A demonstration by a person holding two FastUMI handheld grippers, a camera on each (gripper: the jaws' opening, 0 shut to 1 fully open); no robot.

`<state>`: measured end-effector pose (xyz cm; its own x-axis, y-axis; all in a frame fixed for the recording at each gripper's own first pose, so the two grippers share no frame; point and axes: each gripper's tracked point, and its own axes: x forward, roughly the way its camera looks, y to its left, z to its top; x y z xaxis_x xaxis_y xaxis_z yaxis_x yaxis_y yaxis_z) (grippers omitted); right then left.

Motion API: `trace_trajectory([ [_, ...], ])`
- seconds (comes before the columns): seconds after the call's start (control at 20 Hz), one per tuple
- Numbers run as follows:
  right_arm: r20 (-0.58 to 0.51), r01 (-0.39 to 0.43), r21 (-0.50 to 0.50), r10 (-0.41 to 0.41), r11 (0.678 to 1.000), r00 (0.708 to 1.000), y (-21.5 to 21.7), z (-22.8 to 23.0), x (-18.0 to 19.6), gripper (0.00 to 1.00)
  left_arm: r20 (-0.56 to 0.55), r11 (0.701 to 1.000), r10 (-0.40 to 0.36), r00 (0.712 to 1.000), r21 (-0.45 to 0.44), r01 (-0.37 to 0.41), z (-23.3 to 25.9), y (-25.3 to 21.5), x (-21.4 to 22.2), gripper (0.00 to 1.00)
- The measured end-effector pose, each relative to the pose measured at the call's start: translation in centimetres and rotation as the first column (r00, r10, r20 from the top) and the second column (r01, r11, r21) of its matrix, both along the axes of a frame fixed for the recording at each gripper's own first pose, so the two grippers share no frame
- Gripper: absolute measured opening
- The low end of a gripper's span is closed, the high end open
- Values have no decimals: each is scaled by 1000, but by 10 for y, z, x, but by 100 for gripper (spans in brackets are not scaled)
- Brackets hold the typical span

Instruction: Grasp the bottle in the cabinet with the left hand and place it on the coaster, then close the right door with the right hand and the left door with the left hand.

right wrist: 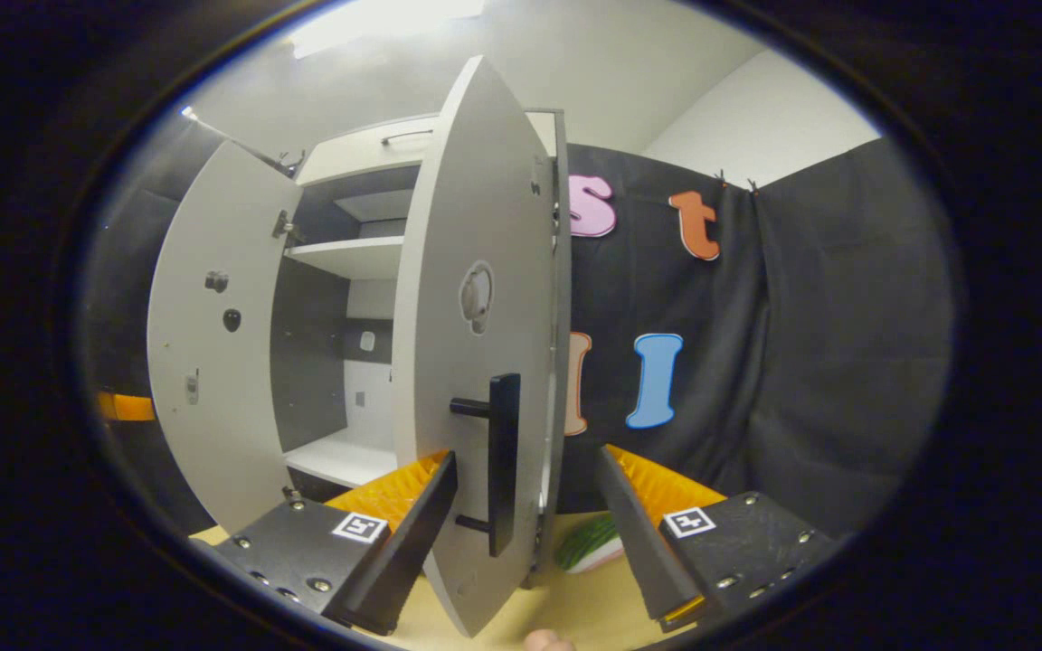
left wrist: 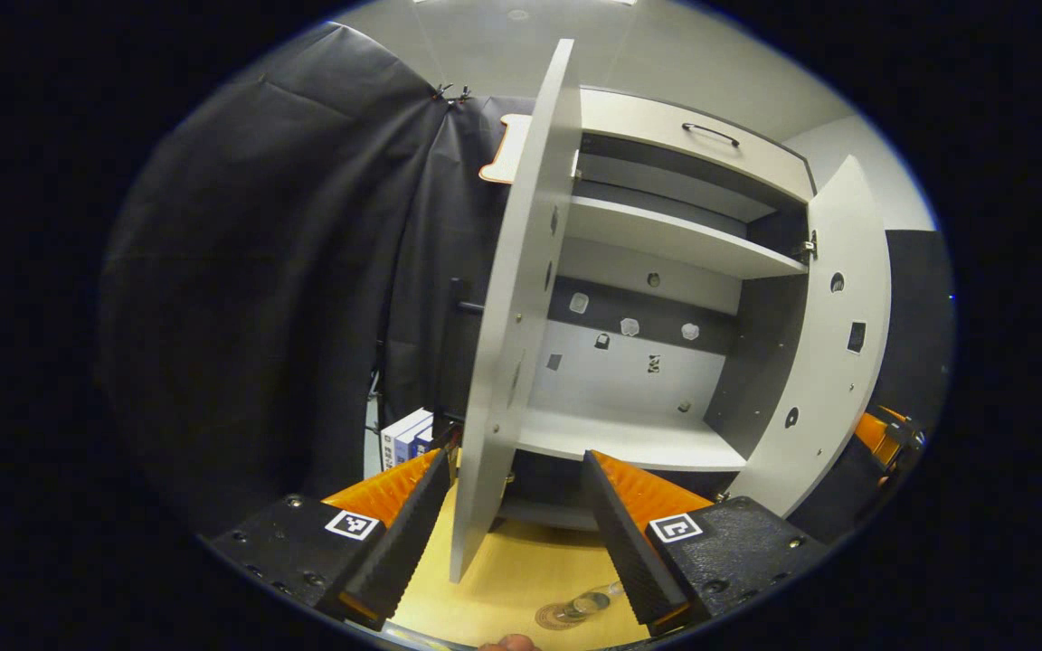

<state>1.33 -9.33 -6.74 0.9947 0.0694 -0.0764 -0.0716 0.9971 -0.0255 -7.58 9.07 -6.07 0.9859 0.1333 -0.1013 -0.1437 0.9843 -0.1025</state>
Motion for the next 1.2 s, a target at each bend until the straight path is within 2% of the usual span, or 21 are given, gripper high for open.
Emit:
trace_trajectory([
  [0.2, -5, -57, 0, 57, 998, 998, 26, -1, 12, 93, -1, 998, 67, 998, -9, -67, -2, 23, -14, 93],
  [0.45, -15, -142, -23, 142, 990, 990, 65, -6, 28, 95, 4, 990, 143, 990, 3, -143, -1, 48, -34, 93],
  [0.65, -15, -157, -95, 157, 983, 988, 83, -12, 47, 96, 6, 981, 194, 981, 2, -194, -3, 64, -47, 93],
  [0.7, -19, -173, -93, 172, 981, 985, 90, -14, 48, 99, 6, 978, 206, 978, 1, -206, -4, 68, -51, 93],
  [0.9, -15, -177, -108, 177, 978, 984, 104, -17, 66, 98, 4, 968, 251, 968, -4, -251, -7, 78, -55, 93],
  [1.2, -55, -181, 9, 181, 983, 982, 115, -26, 88, 98, 15, 951, 310, 951, -14, -310, -6, 99, -75, 93],
])
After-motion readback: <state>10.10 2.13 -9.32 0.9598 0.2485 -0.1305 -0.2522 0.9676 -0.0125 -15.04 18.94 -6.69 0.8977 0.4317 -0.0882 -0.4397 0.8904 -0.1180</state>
